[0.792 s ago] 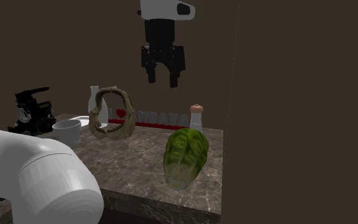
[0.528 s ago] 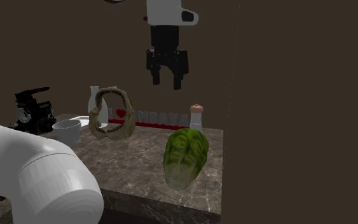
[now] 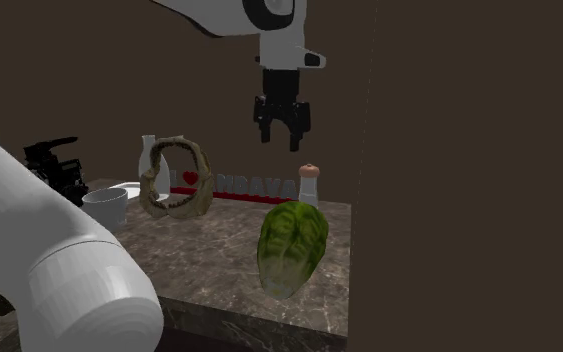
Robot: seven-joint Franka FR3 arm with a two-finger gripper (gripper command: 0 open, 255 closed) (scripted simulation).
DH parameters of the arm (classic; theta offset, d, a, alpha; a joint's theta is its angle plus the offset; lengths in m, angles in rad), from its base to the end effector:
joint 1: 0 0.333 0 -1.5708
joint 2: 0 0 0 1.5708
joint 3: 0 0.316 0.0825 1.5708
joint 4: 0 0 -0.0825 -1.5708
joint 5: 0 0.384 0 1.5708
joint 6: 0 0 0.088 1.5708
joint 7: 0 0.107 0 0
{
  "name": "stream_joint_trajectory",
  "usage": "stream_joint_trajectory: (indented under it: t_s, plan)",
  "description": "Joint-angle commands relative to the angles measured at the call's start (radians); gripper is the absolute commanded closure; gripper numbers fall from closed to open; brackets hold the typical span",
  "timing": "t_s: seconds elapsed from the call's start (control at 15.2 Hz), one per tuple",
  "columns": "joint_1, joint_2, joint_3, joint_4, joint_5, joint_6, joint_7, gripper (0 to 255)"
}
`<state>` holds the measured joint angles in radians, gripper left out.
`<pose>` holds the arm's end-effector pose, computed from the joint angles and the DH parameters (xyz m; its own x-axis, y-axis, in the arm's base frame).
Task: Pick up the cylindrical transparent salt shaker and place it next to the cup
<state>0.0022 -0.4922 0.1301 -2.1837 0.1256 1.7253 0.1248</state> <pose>0.4011 0.0741 0.5803 0.9994 -0.0250 0.0221 -0.0235 -0.9975 -0.0665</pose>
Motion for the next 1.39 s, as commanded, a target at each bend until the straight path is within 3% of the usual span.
stream_joint_trajectory:
  t_s: [0.0,0.66,1.25,1.32]
  plan:
    - [0.001,0.075,0.014,0.037,0.007,0.038,0.019,0]
    - [0.012,0.454,0.066,0.296,0.001,0.155,0.109,0]
    - [0.050,0.819,0.082,0.657,-0.038,0.157,0.189,0]
    - [0.051,0.821,0.082,0.647,-0.038,0.170,0.188,0]
